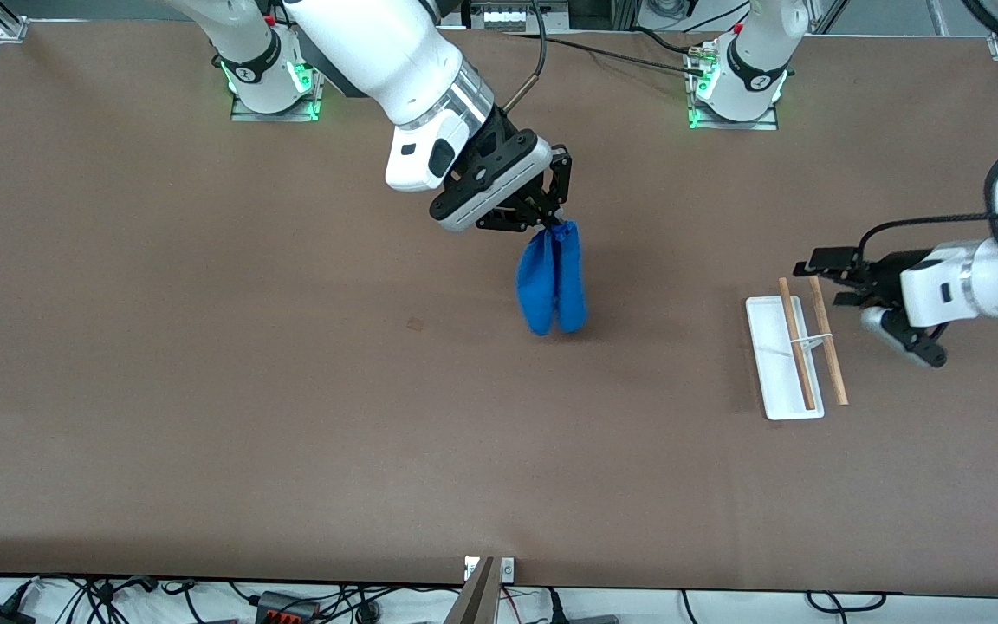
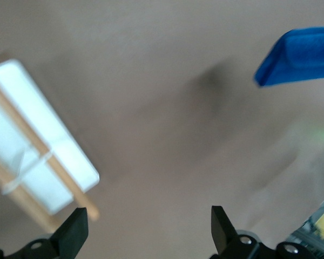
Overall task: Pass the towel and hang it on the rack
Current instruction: 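Lift the towel with the right gripper while the left gripper approaches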
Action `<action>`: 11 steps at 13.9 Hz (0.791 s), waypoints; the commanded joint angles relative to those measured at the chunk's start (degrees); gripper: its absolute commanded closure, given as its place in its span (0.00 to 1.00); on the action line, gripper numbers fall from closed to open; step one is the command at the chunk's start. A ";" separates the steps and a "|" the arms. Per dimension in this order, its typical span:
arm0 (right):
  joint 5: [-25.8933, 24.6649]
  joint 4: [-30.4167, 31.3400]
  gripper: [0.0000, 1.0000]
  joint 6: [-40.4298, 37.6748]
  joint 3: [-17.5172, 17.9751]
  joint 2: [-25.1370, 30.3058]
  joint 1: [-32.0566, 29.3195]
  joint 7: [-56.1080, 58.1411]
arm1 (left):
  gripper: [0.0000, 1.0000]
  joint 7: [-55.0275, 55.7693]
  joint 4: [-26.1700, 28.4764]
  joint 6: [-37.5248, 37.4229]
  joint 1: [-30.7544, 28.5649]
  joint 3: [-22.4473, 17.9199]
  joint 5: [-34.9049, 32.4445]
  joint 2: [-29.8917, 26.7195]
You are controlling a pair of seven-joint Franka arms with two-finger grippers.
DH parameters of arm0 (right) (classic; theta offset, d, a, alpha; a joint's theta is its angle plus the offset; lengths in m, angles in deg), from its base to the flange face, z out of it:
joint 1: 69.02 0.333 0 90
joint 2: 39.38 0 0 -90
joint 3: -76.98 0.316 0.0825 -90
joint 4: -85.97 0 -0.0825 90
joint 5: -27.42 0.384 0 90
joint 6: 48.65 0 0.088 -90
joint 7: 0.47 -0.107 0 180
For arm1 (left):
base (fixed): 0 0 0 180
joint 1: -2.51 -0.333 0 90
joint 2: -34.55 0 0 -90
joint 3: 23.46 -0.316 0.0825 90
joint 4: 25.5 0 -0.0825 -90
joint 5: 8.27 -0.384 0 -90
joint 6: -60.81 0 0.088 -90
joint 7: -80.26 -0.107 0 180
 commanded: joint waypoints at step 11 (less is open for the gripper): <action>0.58 -1.49 1.00 3.05 -0.04 -1.68 1.92 -0.97 | 0.00 -52.43 8.71 19.33 3.33 9.76 21.25 4.85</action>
